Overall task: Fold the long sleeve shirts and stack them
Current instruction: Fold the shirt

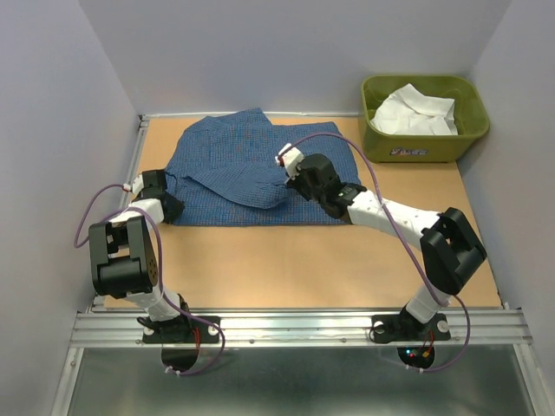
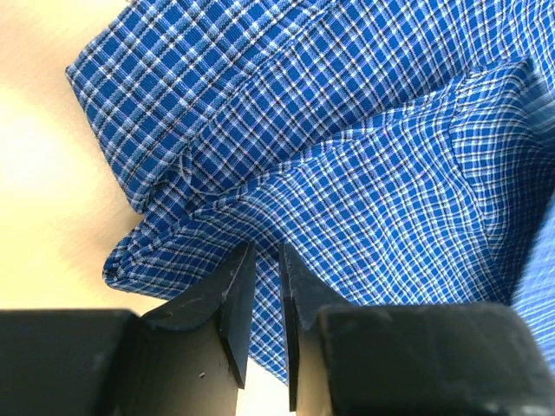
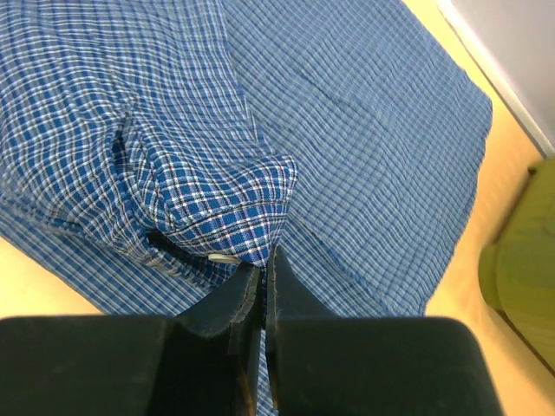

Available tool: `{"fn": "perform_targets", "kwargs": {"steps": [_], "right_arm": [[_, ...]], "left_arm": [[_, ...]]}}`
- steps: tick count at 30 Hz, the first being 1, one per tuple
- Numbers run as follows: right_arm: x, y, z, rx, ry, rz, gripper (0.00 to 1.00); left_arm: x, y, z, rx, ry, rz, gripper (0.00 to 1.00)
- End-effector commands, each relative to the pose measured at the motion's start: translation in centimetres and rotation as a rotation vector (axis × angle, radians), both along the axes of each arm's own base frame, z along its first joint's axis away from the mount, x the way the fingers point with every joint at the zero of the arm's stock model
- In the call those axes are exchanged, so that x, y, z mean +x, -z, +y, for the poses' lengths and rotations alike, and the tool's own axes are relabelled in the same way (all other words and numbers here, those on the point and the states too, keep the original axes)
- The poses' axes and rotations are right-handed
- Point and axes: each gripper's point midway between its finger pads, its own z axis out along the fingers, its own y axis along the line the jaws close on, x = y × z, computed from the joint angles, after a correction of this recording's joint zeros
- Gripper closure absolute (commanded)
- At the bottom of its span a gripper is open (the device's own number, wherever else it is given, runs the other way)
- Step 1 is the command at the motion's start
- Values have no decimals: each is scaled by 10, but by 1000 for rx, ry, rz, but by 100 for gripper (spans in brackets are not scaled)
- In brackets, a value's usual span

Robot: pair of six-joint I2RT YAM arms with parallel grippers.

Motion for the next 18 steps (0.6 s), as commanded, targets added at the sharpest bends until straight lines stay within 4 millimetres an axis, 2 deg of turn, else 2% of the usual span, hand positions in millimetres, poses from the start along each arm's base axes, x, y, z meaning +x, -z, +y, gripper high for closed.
{"fn": "perform_targets", "kwargs": {"steps": [1, 3, 8, 12, 18], "right_arm": [[2, -3, -18, -23, 50, -32, 99], [-2, 10, -26, -62, 61, -1, 99], [-7, 18, -30, -78, 63, 19, 97], [-4, 31, -43, -133, 105, 24, 97], [-8, 34, -58, -140, 129, 37, 97]], "left_arm": [[-6, -3, -3, -16, 1, 0, 72], [-7, -4, -1, -12, -3, -1, 72], [-7, -5, -2, -14, -2, -6, 72], [-7, -5, -2, -17, -2, -5, 72], [-8, -6, 0, -12, -9, -9, 72]]}}
